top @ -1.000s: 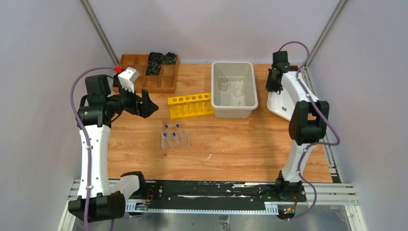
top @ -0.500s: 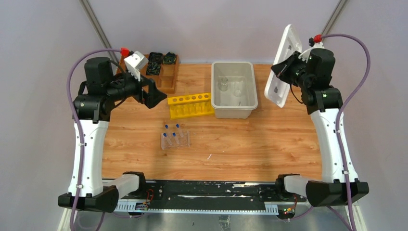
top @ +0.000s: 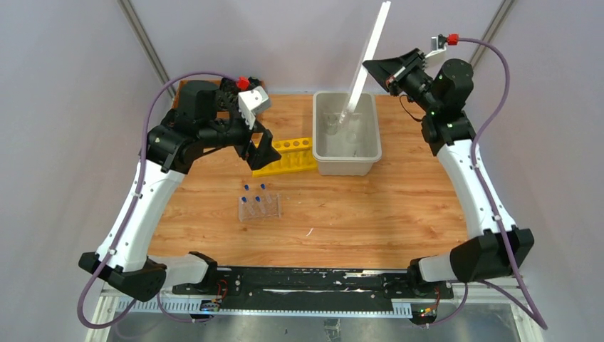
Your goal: Organize the chemistry lab equipment
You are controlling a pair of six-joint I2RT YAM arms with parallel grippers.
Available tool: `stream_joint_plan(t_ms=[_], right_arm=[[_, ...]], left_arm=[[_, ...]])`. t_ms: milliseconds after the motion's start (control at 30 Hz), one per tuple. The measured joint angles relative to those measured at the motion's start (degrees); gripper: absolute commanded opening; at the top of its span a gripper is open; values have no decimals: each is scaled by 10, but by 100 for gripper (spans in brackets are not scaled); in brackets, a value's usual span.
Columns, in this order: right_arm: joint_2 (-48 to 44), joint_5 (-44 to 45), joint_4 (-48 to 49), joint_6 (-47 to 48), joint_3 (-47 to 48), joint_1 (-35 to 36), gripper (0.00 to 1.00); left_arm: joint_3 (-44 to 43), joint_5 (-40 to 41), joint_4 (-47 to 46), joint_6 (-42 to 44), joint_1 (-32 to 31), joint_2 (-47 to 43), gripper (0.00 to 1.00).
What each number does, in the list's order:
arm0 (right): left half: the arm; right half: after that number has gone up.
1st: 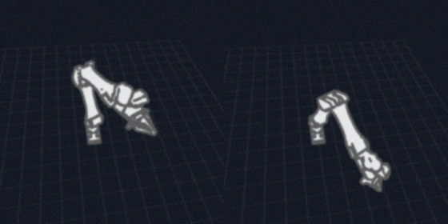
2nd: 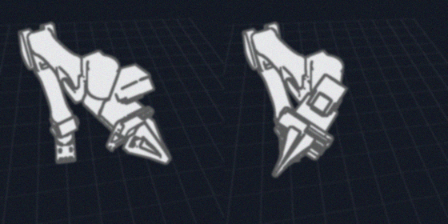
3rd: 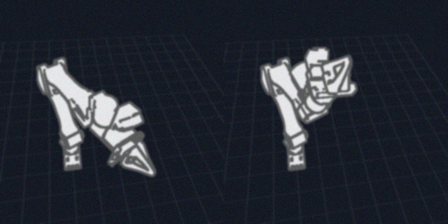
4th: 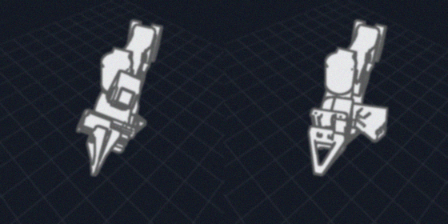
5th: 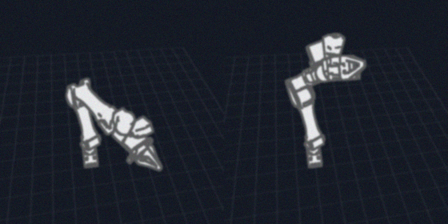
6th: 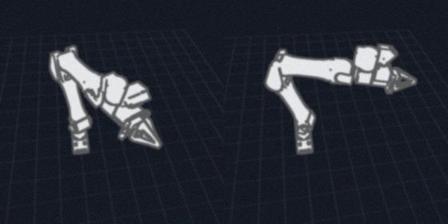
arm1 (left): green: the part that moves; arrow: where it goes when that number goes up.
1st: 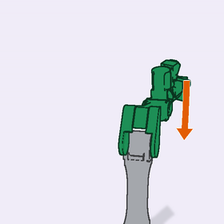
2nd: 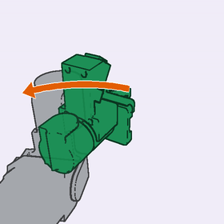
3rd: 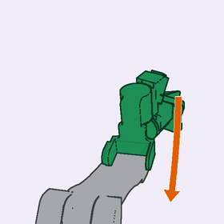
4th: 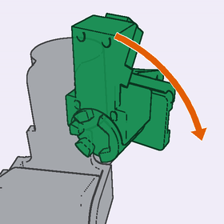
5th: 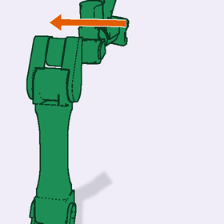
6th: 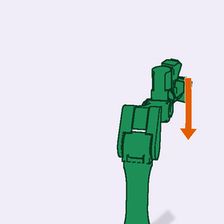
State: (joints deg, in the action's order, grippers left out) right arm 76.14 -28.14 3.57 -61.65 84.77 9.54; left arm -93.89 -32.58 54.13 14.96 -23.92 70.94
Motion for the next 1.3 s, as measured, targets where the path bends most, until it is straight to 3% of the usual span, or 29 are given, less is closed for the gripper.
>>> stream_joint_plan(t_ms=[533, 767, 967, 1300], right_arm=[[195, -61, 424, -335, -116, 21, 0], [192, -74, 493, -375, -153, 26, 0], [174, -77, 526, -382, -240, 26, 0], [136, -88, 543, -384, -336, -3, 0]], left_arm=[[60, 55, -35, -6, -2, -26, 100], [65, 60, -35, -2, -2, -24, 100], [61, 65, -37, 23, -7, 0, 100], [48, 143, -43, 129, -95, 87, 100]])
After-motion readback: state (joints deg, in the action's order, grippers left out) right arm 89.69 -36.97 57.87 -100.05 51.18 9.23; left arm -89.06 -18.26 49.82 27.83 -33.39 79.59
